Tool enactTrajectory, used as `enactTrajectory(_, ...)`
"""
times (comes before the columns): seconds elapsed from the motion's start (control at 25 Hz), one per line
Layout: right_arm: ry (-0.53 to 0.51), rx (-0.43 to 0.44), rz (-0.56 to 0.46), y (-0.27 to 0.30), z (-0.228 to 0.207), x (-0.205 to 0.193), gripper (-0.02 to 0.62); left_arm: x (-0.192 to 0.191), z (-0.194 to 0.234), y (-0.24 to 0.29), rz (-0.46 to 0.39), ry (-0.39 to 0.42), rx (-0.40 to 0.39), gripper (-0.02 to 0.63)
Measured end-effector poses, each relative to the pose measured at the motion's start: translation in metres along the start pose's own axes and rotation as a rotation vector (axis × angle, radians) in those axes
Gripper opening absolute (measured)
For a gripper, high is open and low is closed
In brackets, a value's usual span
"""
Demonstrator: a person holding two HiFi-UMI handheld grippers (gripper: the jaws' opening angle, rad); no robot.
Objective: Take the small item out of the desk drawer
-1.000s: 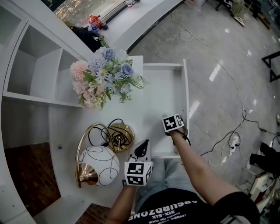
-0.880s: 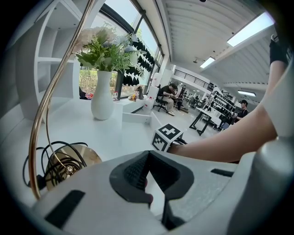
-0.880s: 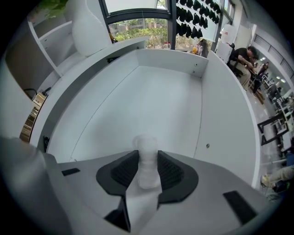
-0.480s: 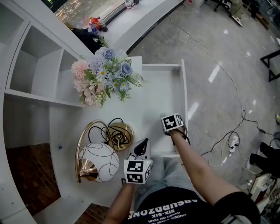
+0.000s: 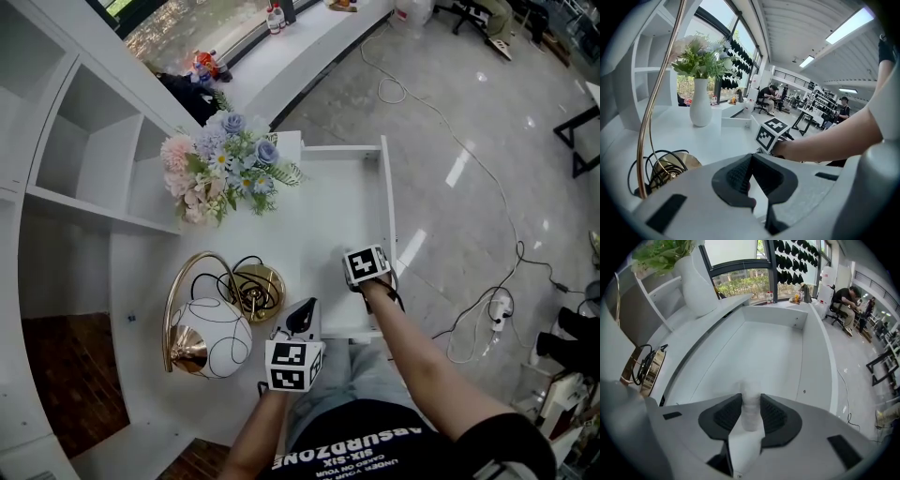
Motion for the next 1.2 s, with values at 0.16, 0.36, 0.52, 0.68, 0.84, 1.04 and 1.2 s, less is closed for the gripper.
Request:
enactTrajectory(0.16, 0.005, -0.01, 0.002, -0.011, 0.001, -0.001, 0.121, 0.001, -0.003, -0.004, -0.011, 0.017, -0.001, 0.005)
enactTrajectory(0.36, 0.0, 0.061, -0.061, -0.019, 0.017, 0.005, 0.121, 0.001, -0.005, -0.01, -0.02, 0.032, 0.004, 0.005)
enactTrajectory(0.52, 0.028, 0.131, -0.088, -0.028, 0.033, 0.003, 0.12, 0.001, -0.008, -0.014, -0.026, 0.041, 0.011, 0.005)
enactTrajectory(0.68, -0.003, 0.095, -0.123, -0.043, 0.028, 0.004, 0.12, 0.0, -0.011, -0.018, -0.031, 0.039, 0.013, 0.005)
enactTrajectory(0.84, 0.003, 0.12, -0.15, -0.05, 0.034, 0.002, 0.118, -0.002, -0.012, -0.021, -0.035, 0.029, 0.014, 0.005)
enactTrajectory(1.04, 0.012, 0.145, -0.176, -0.062, 0.041, -0.002, 0.118, -0.001, -0.009, -0.027, -0.037, 0.005, 0.028, 0.005)
enactTrajectory(1.2, 0.017, 0.175, -0.205, -0.071, 0.046, -0.006, 0.118, -0.004, -0.006, -0.03, -0.034, -0.002, 0.039, 0.005)
Point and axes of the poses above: the fingertips, and each gripper's own axes: y forward along the fingers, z to its left, x out of its top, the point moved 1 cm from there along -y, backward along the fingers, and after that the axes turned 11 degrees about x, right-handed, at the moved point
